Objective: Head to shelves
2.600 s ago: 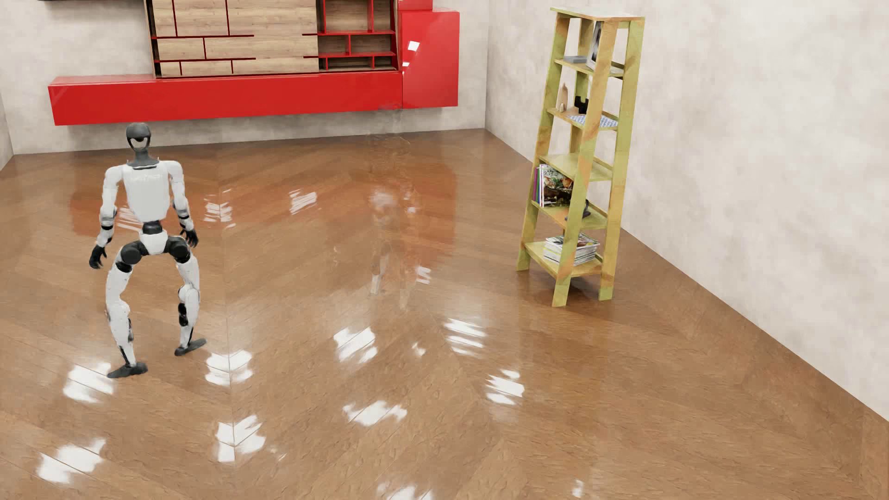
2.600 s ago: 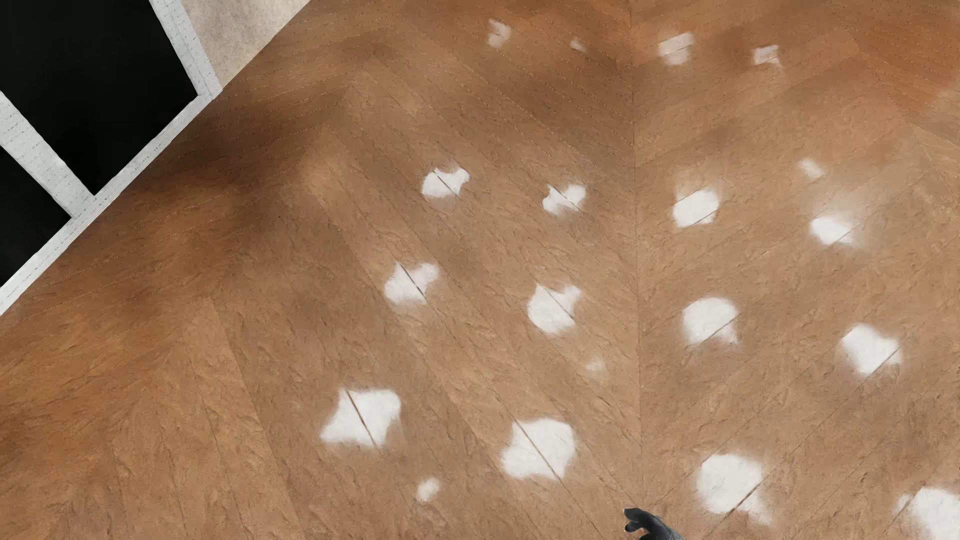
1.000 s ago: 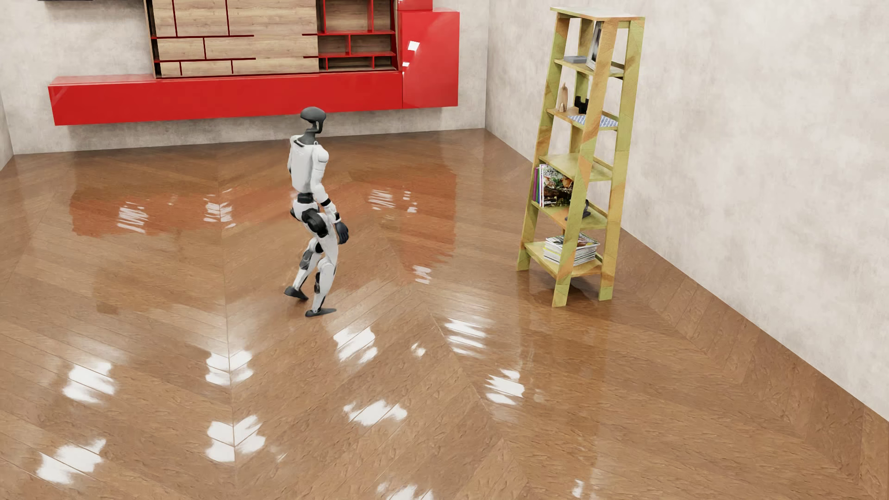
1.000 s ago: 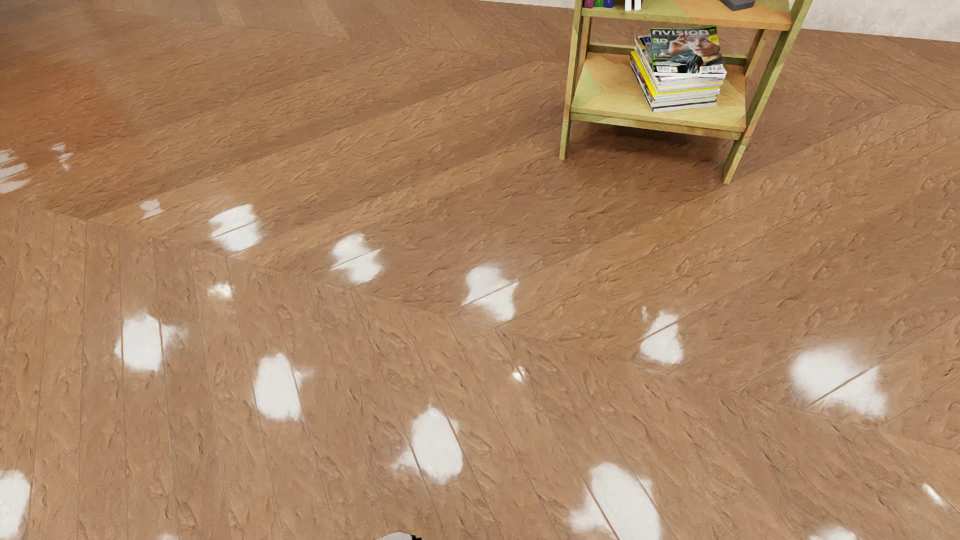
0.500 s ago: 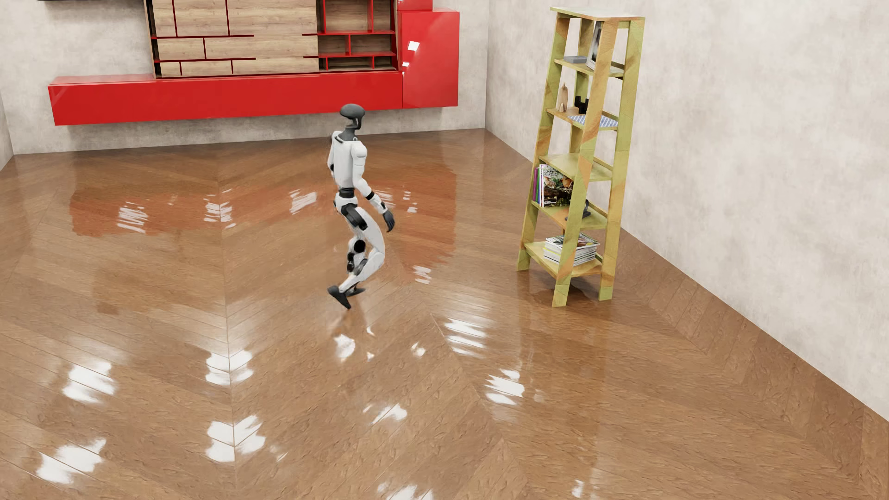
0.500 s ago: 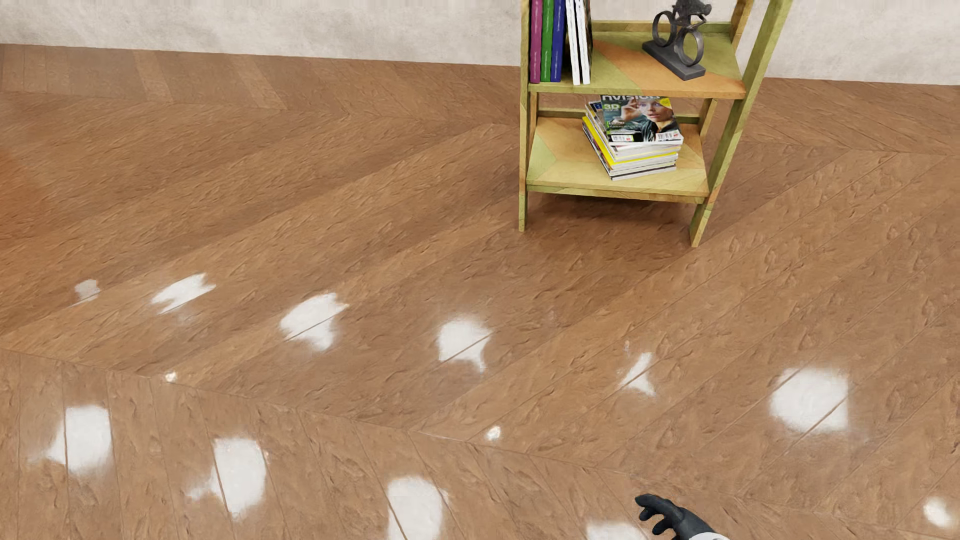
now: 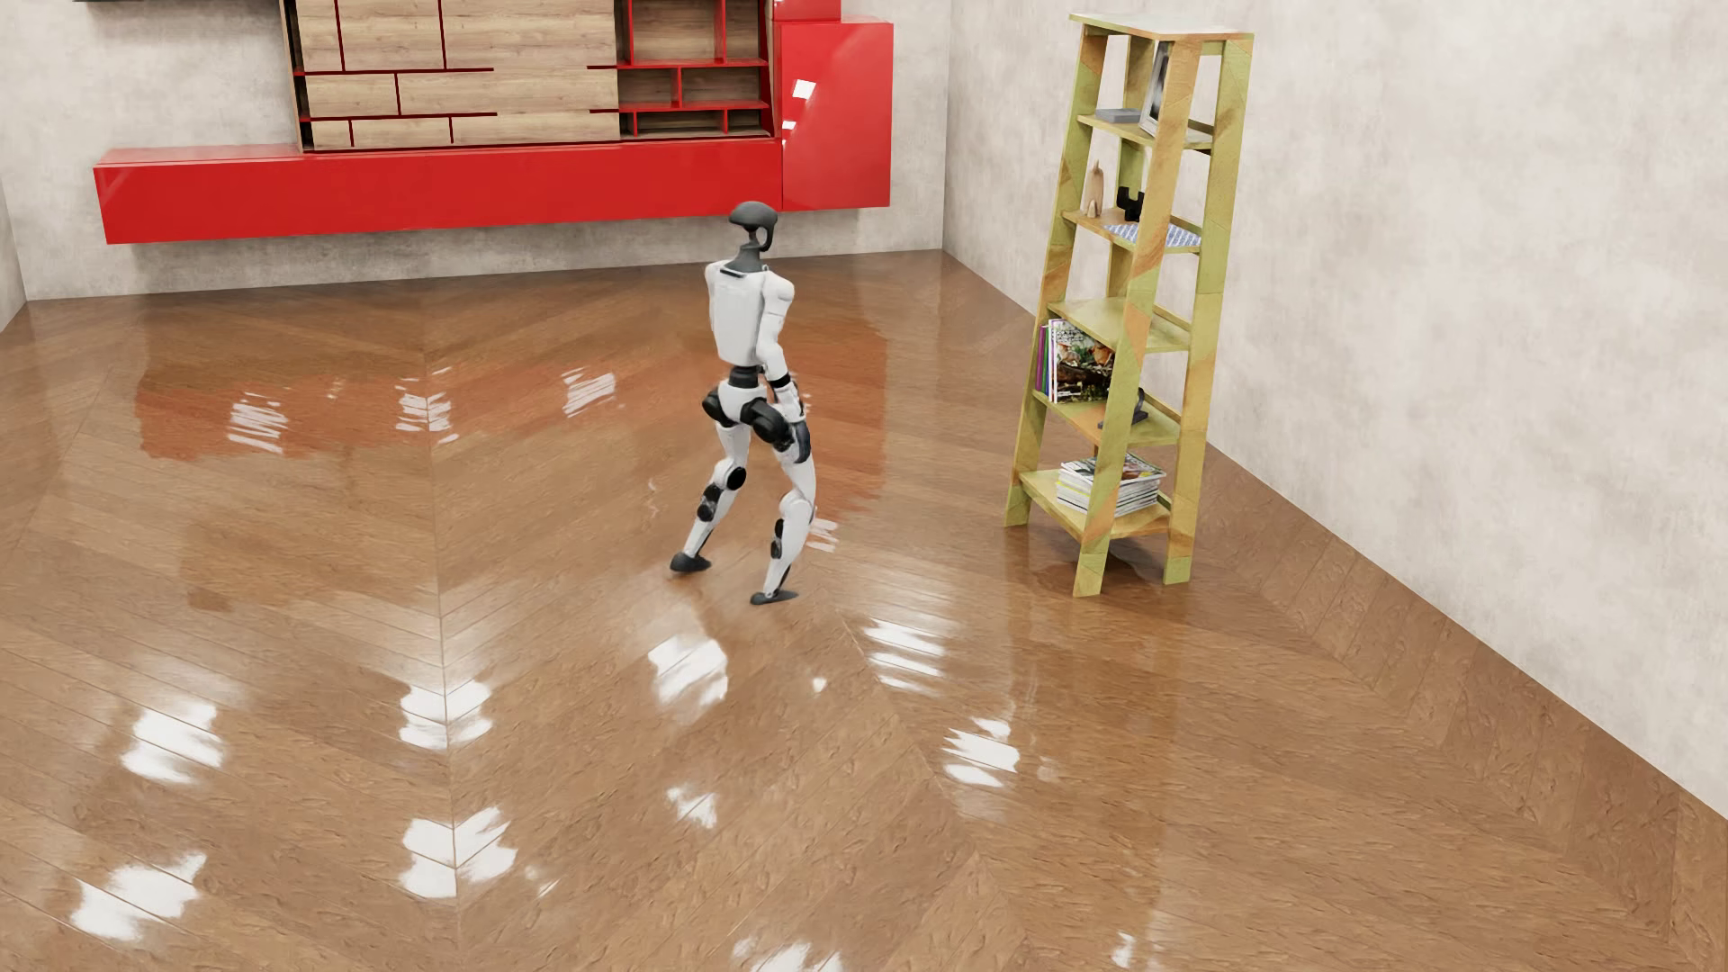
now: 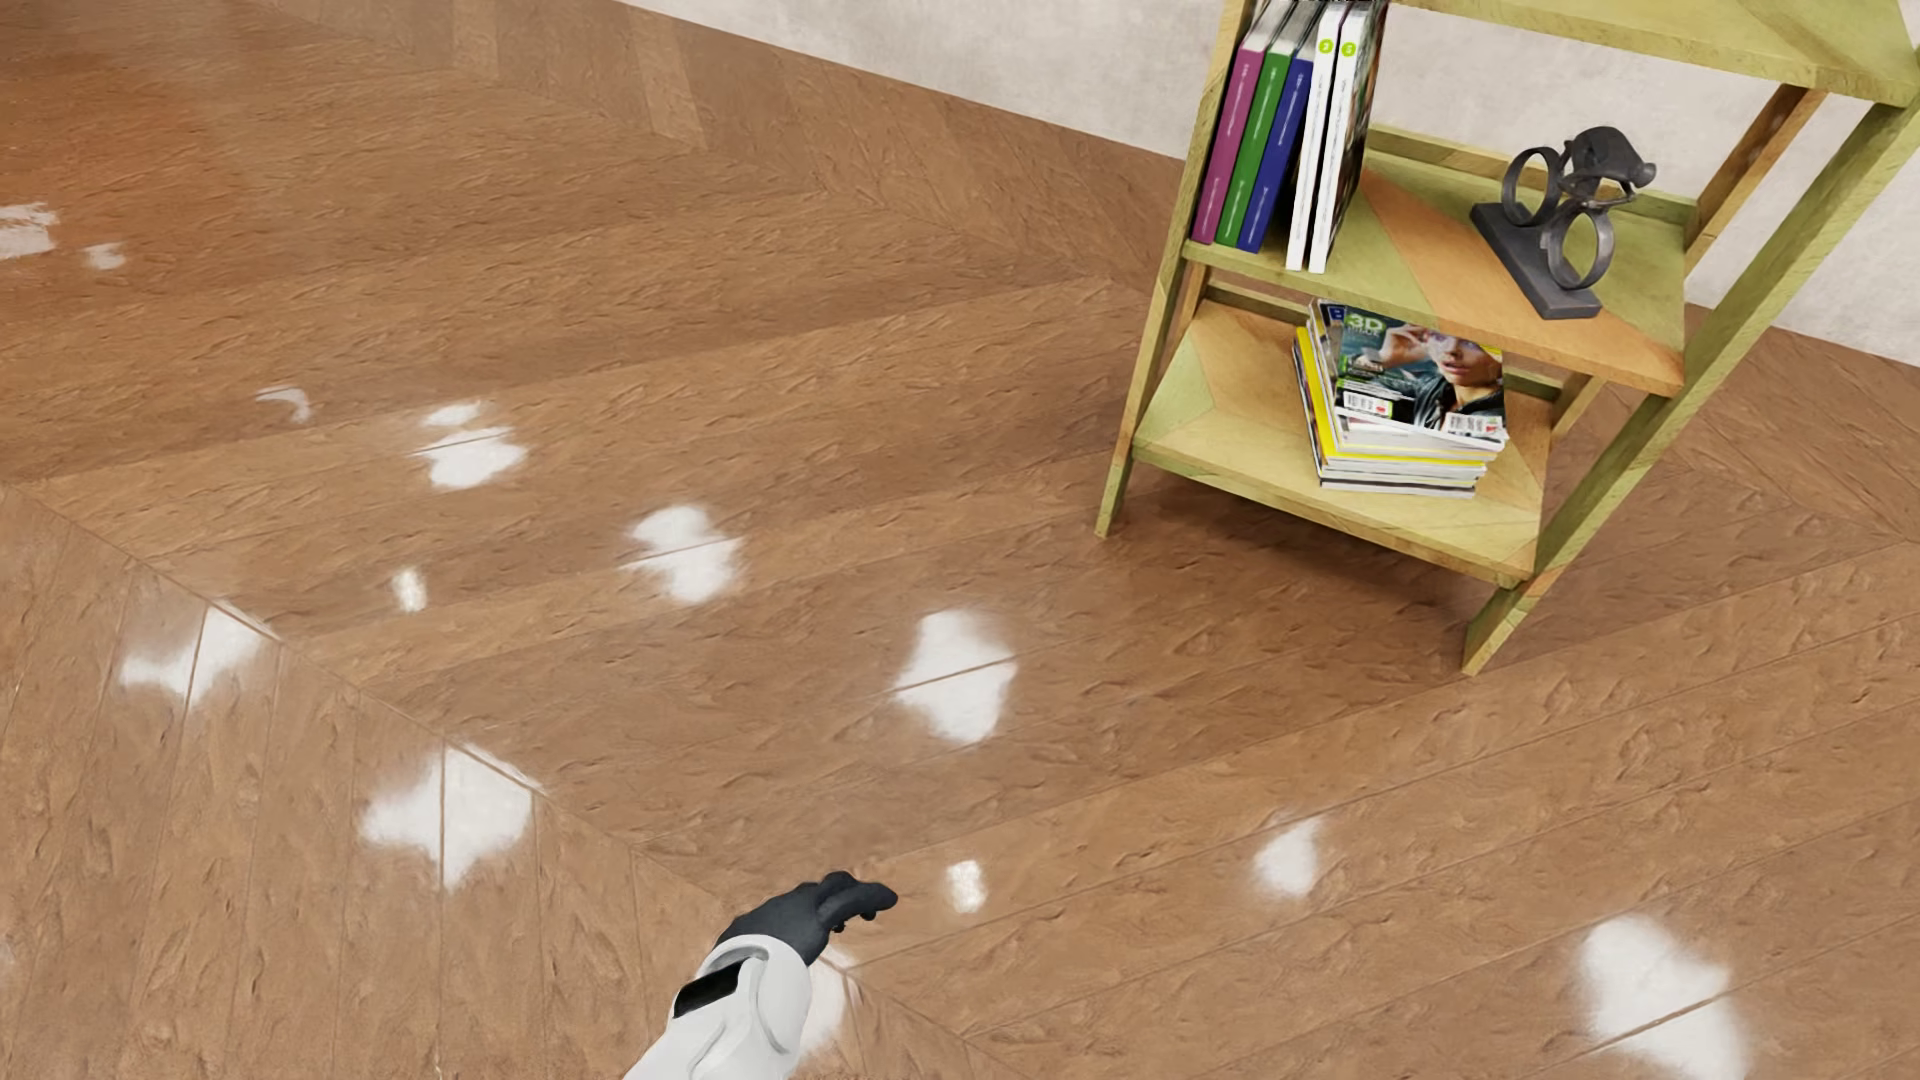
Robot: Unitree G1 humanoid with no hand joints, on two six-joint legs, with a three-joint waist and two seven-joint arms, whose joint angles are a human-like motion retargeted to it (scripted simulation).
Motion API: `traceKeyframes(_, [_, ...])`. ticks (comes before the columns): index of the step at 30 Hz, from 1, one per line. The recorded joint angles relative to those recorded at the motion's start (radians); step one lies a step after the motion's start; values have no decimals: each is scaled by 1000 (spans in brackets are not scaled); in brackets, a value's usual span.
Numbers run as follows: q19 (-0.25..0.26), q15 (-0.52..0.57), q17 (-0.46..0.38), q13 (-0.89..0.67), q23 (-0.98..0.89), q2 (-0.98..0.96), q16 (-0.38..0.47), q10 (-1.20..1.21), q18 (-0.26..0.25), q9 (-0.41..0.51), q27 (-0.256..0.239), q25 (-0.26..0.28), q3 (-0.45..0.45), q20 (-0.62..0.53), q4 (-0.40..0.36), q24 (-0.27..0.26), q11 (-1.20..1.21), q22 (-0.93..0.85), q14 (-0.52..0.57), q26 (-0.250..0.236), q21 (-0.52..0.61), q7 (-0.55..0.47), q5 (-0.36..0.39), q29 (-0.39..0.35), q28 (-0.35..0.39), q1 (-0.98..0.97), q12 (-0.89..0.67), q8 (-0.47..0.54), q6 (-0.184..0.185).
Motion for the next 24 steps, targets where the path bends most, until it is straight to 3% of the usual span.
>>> traceKeyframes(1, [-4, -3, -14, -21, -28, 21, 14, 62, -7, 4, -14, 6, 0, -28, 36, 19, -18, 31, 9, 2, -1, 26, 16, -38, -52, -36, 5, -15, 16])
traceKeyframes(3, [-12, 3, -34, -80, -73, 65, 34, 152, 47, 8, -36, 44, 8, -15, 84, 8, -76, 94, -14, 50, -23, 70, 58, -92, -88, -92, 43, -29, 46])
traceKeyframes(5, [-14, 19, -29, -148, -129, 113, 54, 191, 83, 6, -25, 102, 19, 29, 99, -12, -152, 137, -36, 108, -65, 91, 103, -140, 11, -135, 105, -32, 74])
traceKeyframes(7, [-7, 31, -32, -167, -180, 142, 80, 156, 99, -3, -85, 152, 32, 70, 53, -59, -211, 166, -56, 133, -98, 80, 135, -181, 55, -154, 178, -18, 99])
traceKeyframes(9, [5, 34, -29, -195, -206, 146, 100, 0, 59, -14, -123, 165, 44, 117, -25, -121, -239, 147, -54, 137, -80, 29, 160, -196, 2, -134, 268, 15, 119])
traceKeyframes(10, [11, 42, -28, -205, -212, 148, 111, -131, 121, -21, -133, 163, 48, 139, -56, -147, -262, 128, -13, 124, -70, 20, 166, -192, -32, -96, 321, 37, 127])
traceKeyframes(11, [18, 44, -22, -214, -208, 143, 114, -213, 177, -27, -134, 159, 49, 161, -39, -167, -268, 114, -48, 121, -58, 77, 175, -182, -46, -50, 369, 59, 133])
traceKeyframes(12, [25, 48, -18, -222, -194, 141, 103, -275, 198, -32, -129, 151, 52, 170, -25, -173, -272, 112, -74, 129, -42, 126, 182, -174, -43, -8, 401, 83, 138])
traceKeyframes(15, [48, 48, 16, -193, -143, 131, 70, -376, 205, -40, -85, 149, 54, 97, -41, -116, -268, 177, -56, 165, -59, 189, 164, -175, -95, 52, 393, 131, 130])
traceKeyframes(17, [65, 11, 45, -149, -104, 113, 62, -382, 211, -38, -62, 149, 49, 47, -71, -76, -230, 179, -63, 161, -93, 202, 129, -152, -170, 54, 342, 142, 116])
traceKeyframes(18, [75, -14, 45, -132, -78, 86, 50, -378, 221, -34, -56, 136, 47, 45, -91, -69, -173, 161, -73, 157, -95, 211, 102, -135, -167, 55, 312, 153, 108])
traceKeyframes(20, [102, -18, 35, -107, -28, -9, 30, -352, 238, -22, -26, 95, 48, 73, -122, -70, 24, 116, -98, 129, -94, 232, 49, -110, -70, 57, 268, 193, 90])
traceKeyframes(23, [212, 19, 35, -94, 24, -127, 12, -329, 246, -14, 12, 96, 53, 79, -137, -59, 232, 63, -120, 88, -131, 273, 22, -125, 30, 74, 201, 300, 61])
traceKeyframes(24, [190, -9, 40, -91, 27, -124, 18, -338, 246, -16, 13, 113, 52, 65, -141, -54, 212, 55, -117, 72, -149, 276, 9, -121, 25, 84, 171, 308, 52])
